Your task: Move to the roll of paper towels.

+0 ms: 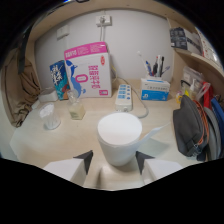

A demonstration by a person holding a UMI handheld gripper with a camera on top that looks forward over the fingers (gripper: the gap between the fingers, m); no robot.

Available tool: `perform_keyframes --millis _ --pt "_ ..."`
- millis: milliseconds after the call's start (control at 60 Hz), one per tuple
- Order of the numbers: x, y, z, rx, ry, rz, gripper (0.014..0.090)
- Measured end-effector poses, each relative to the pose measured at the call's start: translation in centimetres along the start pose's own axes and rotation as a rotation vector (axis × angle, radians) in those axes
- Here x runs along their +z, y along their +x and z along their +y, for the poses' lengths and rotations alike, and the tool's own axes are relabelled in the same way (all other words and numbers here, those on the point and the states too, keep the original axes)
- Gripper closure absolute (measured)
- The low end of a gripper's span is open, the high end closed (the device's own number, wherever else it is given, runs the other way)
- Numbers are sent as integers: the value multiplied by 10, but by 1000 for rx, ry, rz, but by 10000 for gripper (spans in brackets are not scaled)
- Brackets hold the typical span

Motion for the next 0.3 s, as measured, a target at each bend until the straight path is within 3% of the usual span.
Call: perform_keyframes --millis 300 --pt "4 4 3 12 -15 6 179"
